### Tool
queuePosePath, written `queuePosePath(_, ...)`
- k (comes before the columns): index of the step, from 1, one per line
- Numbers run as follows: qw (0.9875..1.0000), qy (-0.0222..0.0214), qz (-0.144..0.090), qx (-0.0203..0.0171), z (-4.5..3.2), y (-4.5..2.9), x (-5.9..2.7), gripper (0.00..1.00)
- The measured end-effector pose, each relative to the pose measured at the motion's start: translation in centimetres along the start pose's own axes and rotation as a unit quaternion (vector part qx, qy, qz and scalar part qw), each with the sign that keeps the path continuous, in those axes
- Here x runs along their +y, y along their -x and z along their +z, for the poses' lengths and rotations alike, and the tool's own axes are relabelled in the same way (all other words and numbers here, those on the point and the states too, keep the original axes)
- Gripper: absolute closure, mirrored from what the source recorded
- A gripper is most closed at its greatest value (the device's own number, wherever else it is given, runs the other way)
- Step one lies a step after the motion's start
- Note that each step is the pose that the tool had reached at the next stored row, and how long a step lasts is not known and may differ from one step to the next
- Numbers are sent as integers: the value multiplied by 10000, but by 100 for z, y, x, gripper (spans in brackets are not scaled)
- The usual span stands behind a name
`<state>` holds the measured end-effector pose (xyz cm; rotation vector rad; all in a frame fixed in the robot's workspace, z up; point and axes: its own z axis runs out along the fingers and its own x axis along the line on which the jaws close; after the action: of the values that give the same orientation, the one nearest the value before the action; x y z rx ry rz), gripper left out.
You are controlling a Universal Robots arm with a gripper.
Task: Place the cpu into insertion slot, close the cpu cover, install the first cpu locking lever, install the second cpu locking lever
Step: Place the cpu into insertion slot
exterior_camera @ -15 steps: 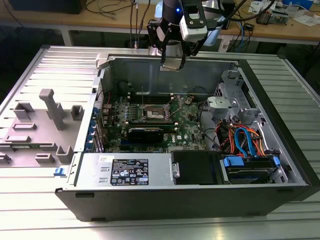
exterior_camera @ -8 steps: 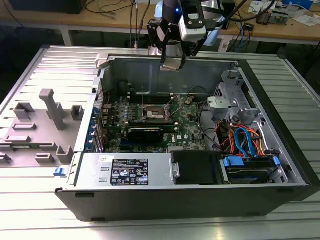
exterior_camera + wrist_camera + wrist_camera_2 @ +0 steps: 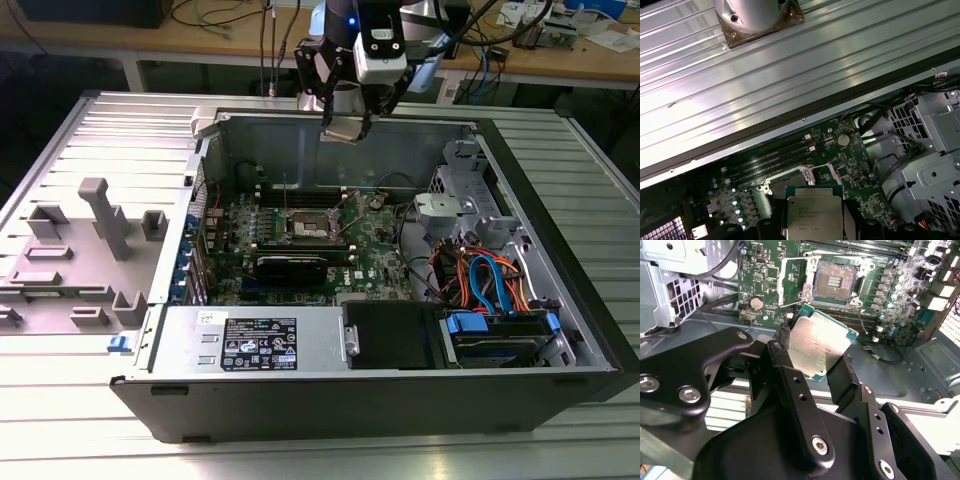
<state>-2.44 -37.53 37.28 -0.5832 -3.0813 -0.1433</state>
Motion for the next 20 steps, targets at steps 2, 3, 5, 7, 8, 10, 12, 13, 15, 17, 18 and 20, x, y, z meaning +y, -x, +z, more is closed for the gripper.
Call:
queuePosePath(2,10000,0,5,0,0,-11,-7,46)
queuePosePath(3,10000,0,12,0,1,-12,-8,46)
queuePosePath(5,9999,1,112,-10,6,-13,-9,46)
queuePosePath(7,9998,4,212,-19,12,-13,-10,46)
queuePosePath(8,9996,5,287,-25,16,-12,-10,46)
queuePosePath(10,9991,7,432,-38,21,-12,-11,46)
queuePosePath(12,9985,8,551,-50,24,-12,-11,46)
queuePosePath(13,9982,10,599,-54,26,-12,-11,46)
queuePosePath(15,9977,10,675,-60,26,-12,-11,46)
queuePosePath(17,9977,11,680,-61,26,-12,-11,46)
queuePosePath(18,9977,11,681,-61,27,-12,-11,46)
queuePosePath(20,9977,11,681,-61,26,-12,-11,46)
